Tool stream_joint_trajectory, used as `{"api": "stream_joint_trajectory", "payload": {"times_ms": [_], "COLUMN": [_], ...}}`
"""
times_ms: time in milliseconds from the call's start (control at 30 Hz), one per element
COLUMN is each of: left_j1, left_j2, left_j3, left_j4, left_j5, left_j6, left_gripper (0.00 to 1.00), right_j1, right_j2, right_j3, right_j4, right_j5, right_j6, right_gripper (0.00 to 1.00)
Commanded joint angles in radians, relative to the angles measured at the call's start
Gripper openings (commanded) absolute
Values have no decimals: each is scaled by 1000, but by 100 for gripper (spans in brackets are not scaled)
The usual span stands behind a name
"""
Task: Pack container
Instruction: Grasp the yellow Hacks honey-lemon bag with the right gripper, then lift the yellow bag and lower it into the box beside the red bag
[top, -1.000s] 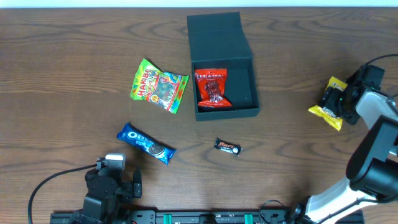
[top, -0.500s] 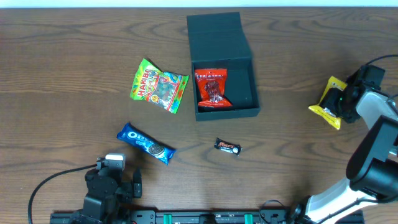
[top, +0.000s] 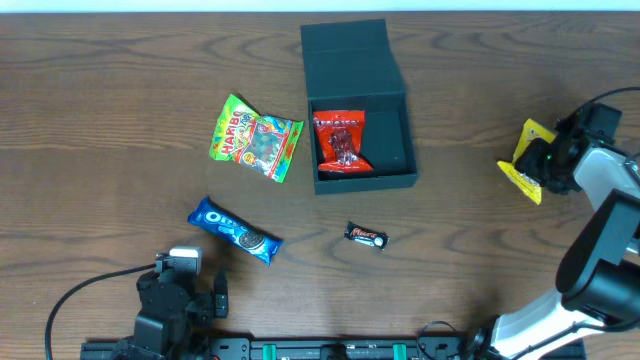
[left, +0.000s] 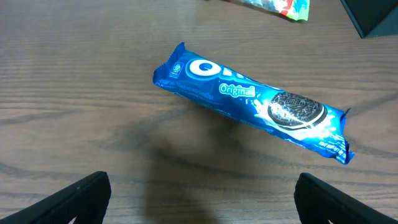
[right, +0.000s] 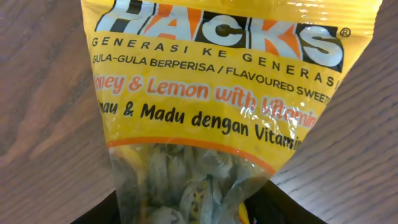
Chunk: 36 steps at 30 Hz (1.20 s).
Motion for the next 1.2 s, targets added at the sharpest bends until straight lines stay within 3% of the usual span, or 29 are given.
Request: {"api": "stream_joint_trajectory", "payload": {"times_ms": [0,100,333,500,700,900,1167], "left_j1": [-4,-4,-4,-4,-4,-4,-4], "left_j2": [-2,-2,-2,-2,-2,-2,-2], "left_j3": [-9,-9,-9,-9,-9,-9,-9], "left_j4": [-58,-58,-58,-58,-58,-58,-58], "left_j5": [-24,-24,-24,-24,-24,-24,-24], "left_j6": [-1,-1,-1,-1,-1,-1,-1], "left_gripper": [95,96,95,95,95,95,95], "right_j1": [-4,-4,-4,-4,-3,-3,3], "right_j2": [-34,-34,-34,-34,-34,-40,-202], "right_j3": [2,2,2,2,2,2,9], "right_j4": [-2,-3,-4,-8,-10,-13,-7], "right_j5": [-18,-40,-47,-48,-63,-136,-273], "right_j6": [8,8,8,9,30,34,46], "right_gripper": [44,35,34,26,25,11,10]}}
